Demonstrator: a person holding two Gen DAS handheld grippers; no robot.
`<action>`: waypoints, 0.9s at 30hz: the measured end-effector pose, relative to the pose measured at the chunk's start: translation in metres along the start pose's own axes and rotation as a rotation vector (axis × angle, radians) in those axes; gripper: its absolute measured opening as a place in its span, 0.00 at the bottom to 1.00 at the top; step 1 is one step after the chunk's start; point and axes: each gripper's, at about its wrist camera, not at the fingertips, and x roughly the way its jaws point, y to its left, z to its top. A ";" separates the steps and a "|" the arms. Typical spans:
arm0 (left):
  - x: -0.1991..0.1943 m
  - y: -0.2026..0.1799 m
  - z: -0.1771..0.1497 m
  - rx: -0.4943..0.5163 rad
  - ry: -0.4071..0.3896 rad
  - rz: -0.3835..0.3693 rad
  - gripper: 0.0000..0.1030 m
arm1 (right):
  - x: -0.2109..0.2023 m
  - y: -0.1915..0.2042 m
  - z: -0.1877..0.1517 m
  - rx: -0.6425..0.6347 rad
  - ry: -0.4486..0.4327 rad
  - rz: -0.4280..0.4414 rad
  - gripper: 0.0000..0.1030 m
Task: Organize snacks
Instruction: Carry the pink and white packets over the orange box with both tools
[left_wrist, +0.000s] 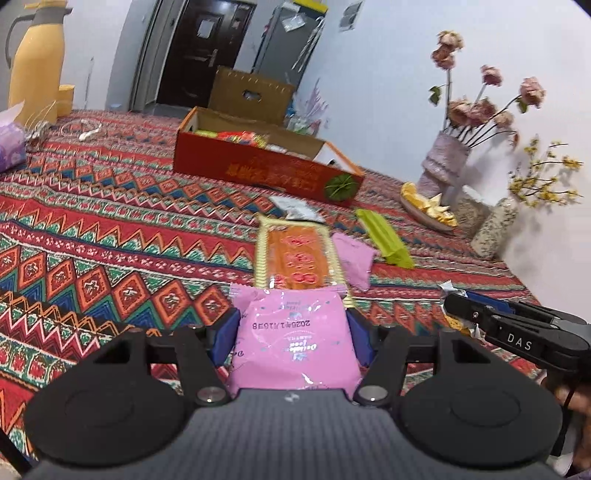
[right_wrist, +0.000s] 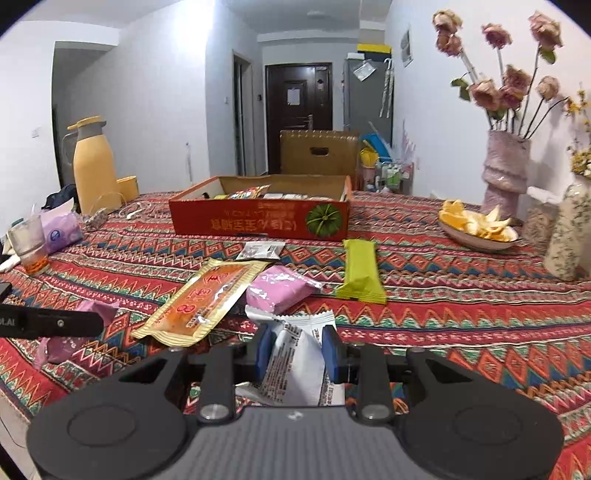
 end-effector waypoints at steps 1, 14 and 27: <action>-0.005 -0.003 -0.002 0.002 -0.009 -0.005 0.61 | -0.006 0.001 0.000 -0.002 -0.009 -0.002 0.28; -0.032 -0.021 -0.019 0.017 -0.036 -0.032 0.61 | -0.049 0.012 -0.005 -0.024 -0.078 0.020 0.28; -0.002 -0.020 0.034 0.064 -0.040 -0.059 0.61 | -0.037 -0.015 0.020 0.010 -0.113 0.018 0.28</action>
